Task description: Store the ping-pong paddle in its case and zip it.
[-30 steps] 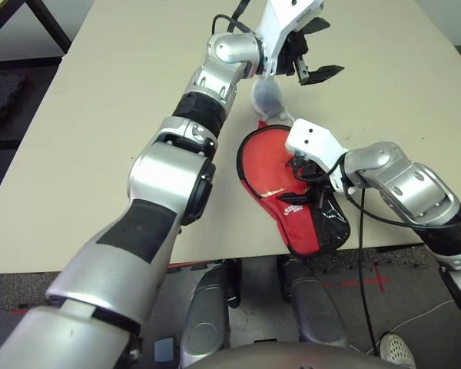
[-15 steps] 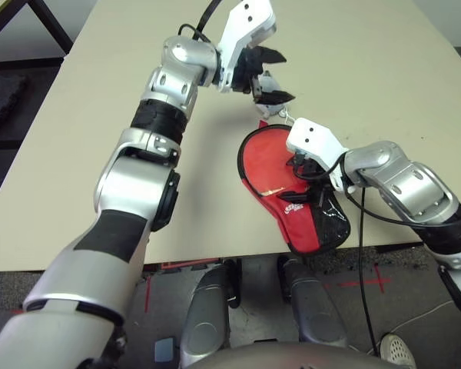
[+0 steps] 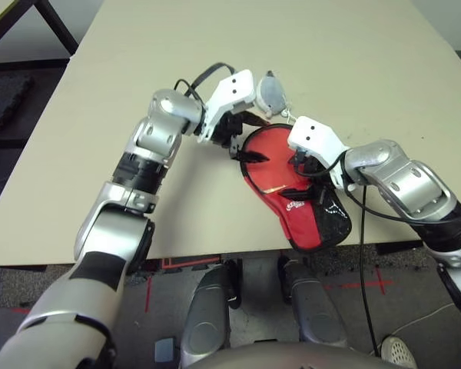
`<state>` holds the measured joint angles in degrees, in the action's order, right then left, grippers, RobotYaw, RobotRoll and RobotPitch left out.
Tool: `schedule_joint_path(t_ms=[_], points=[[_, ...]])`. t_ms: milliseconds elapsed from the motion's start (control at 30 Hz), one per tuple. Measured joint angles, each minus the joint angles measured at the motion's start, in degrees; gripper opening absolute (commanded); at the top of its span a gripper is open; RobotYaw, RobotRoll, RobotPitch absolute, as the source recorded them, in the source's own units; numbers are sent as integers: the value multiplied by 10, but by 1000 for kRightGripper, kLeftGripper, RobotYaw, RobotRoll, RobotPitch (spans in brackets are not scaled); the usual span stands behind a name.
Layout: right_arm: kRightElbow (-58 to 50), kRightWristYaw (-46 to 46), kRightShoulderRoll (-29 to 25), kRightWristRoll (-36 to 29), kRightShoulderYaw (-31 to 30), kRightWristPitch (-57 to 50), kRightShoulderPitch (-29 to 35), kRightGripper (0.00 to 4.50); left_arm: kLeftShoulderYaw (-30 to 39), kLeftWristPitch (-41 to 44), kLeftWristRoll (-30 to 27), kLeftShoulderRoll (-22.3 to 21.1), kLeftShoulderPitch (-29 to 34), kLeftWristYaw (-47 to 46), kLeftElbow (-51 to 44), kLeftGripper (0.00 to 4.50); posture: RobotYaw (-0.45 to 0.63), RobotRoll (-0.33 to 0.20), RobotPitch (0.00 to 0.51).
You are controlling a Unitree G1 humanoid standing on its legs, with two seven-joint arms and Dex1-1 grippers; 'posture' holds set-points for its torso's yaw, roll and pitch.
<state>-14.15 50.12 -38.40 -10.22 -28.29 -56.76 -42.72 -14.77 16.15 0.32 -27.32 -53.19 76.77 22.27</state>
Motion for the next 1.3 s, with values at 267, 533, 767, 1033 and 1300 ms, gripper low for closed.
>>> schedule_joint_path(t_ms=[267, 533, 767, 1033, 1300], points=[[13, 1, 3, 1, 0, 8, -3, 4500, 0, -26, 1, 23, 19, -50, 37, 4469, -77, 0, 226], [19, 2, 6, 1, 0, 11, -4, 4500, -1, -88, 3, 59, 10, -86, 123, 4469, -84, 0, 227], [23, 3, 6, 2, 0, 12, -5, 4500, -14, -99, 19, 73, -32, -86, 200, 4469, -84, 0, 225], [52, 4, 13, -1, 10, -6, -25, 4500, -22, -96, 36, 94, -70, -94, 258, 4469, -80, 0, 227], [129, -9, 10, -7, 98, -40, -137, 4500, -22, -97, 42, 98, -75, -97, 263, 4469, -77, 0, 225]])
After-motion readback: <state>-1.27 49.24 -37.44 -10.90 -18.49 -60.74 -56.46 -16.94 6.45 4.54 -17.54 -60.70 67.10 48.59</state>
